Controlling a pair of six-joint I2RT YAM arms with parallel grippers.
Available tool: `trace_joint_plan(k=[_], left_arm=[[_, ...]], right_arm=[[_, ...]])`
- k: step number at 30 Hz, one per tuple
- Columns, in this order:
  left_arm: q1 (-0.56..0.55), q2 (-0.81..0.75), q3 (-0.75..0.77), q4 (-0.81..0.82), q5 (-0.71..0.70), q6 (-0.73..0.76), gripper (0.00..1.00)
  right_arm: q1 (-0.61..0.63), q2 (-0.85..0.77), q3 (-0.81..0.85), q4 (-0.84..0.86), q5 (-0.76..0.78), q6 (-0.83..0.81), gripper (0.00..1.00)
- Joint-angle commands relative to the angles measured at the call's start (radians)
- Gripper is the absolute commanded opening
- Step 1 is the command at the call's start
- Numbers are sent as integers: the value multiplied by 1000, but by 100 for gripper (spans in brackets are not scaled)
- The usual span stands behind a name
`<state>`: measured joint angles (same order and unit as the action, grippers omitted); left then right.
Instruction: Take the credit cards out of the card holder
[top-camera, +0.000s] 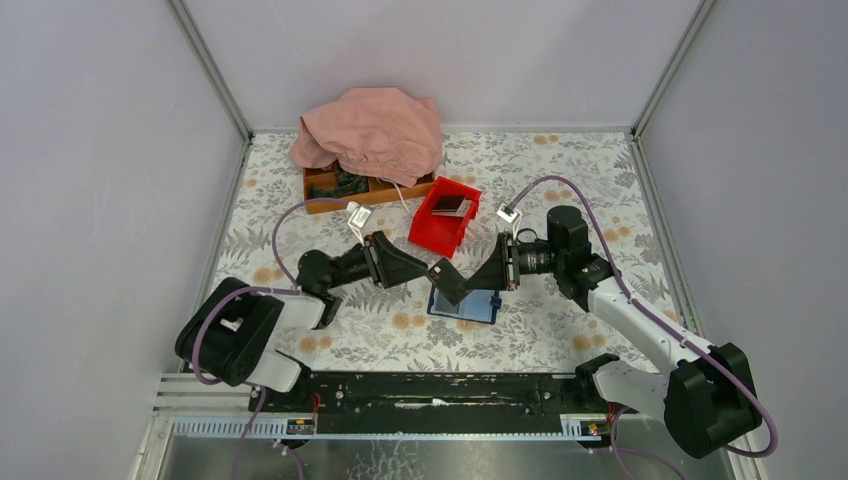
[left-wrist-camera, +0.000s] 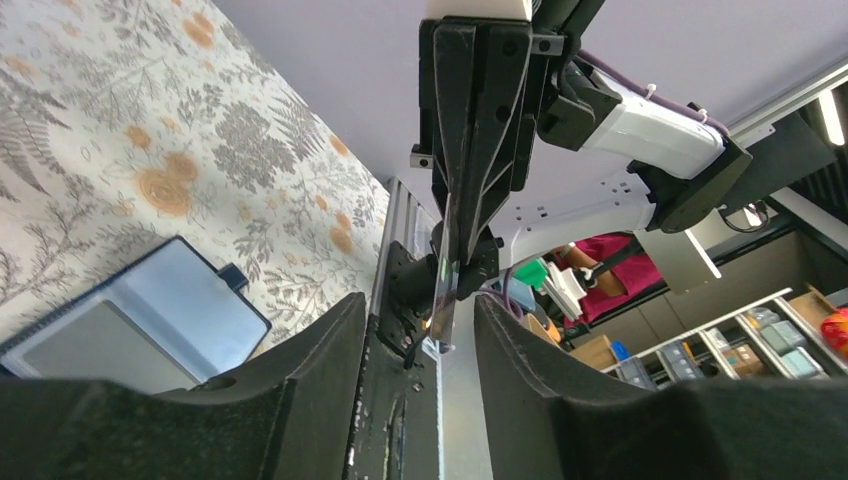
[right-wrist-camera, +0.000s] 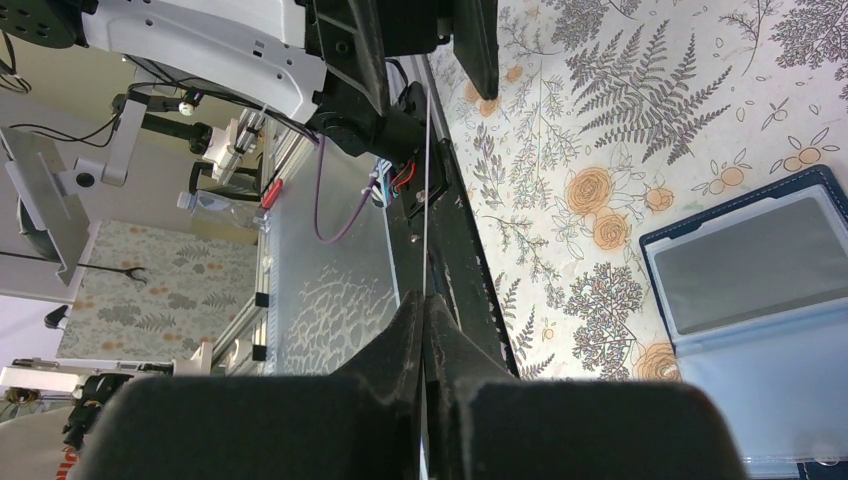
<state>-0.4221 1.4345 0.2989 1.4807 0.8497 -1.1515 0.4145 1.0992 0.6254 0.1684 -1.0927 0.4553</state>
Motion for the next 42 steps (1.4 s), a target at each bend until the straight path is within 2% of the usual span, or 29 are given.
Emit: trace_joint_plan(k=[1, 8, 14, 17, 19, 26, 30, 31, 32, 35, 37, 40, 42], left_arm=[[-21, 35, 18, 119, 48, -37, 49], [-29, 42, 30, 118, 55, -43, 36], [-60, 70, 58, 119, 75, -53, 12], [-85, 82, 80, 119, 96, -56, 8], [-90, 86, 84, 120, 95, -56, 0], [-87, 87, 81, 121, 80, -49, 0], [-72, 97, 88, 121, 67, -48, 0], [-64, 101, 88, 120, 57, -45, 0], [-56, 108, 90, 117, 45, -38, 0], [-43, 158, 122, 93, -6, -4, 0], [-43, 188, 158, 51, -54, 34, 0], [-44, 183, 220, -95, -141, 138, 0], [-47, 155, 277, -305, -196, 273, 0]], right_arm=[[7, 4, 34, 22, -8, -9, 0], [6, 11, 37, 25, -6, -9, 0], [8, 16, 32, 28, -6, -8, 0], [7, 18, 31, 31, -4, -6, 0], [7, 17, 31, 33, -4, -4, 0], [7, -16, 29, 17, 50, -22, 0], [5, -70, 31, -35, 215, -44, 0], [3, -94, 31, -58, 295, -53, 29], [3, -118, 30, -82, 393, -58, 37], [3, -172, 13, -154, 762, -54, 38], [2, -181, -7, -185, 942, -42, 38], [3, -191, -60, -149, 1000, -22, 38], [3, -192, -93, -109, 998, -20, 39]])
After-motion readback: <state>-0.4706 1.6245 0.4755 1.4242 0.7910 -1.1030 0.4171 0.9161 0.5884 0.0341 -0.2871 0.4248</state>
